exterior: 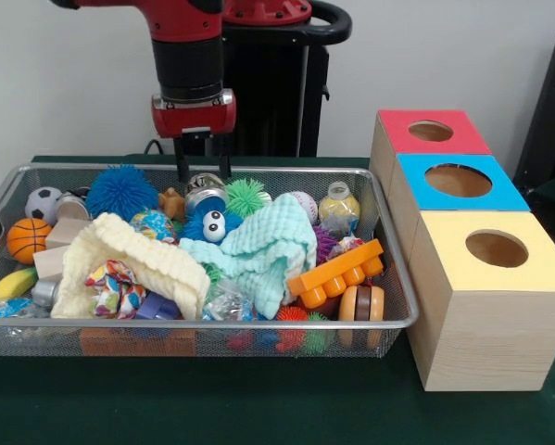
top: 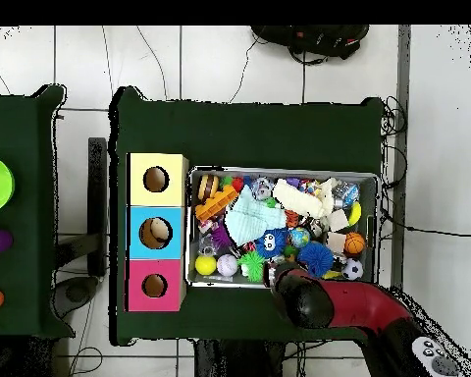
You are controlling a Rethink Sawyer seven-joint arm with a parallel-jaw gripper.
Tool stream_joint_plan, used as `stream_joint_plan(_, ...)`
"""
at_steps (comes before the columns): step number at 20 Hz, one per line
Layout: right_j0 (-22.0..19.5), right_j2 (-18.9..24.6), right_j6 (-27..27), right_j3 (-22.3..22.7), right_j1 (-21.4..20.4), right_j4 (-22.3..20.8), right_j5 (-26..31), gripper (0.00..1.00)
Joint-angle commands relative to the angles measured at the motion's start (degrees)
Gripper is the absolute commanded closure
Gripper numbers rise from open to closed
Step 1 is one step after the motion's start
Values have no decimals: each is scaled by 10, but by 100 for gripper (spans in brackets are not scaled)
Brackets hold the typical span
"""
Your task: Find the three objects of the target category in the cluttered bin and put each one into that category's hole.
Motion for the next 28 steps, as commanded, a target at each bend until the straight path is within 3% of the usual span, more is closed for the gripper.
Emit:
stream_joint_plan(1,-7,46,6,-30,13,-1,30,0)
stream_joint_plan(4,-7,31,4,-55,39,-25,6,0)
stream_joint_plan(7,-30,44,-17,-62,53,-28,14,0)
stream_joint_plan(18,-60,79,-38,-53,37,-9,60,0)
stream_joint_plan(20,-60,82,-40,-50,25,-5,74,0)
stream_joint_plan(25,-63,90,-35,-3,-61,26,117,0)
stream_joint_plan(28,-66,94,-32,3,-76,30,125,0)
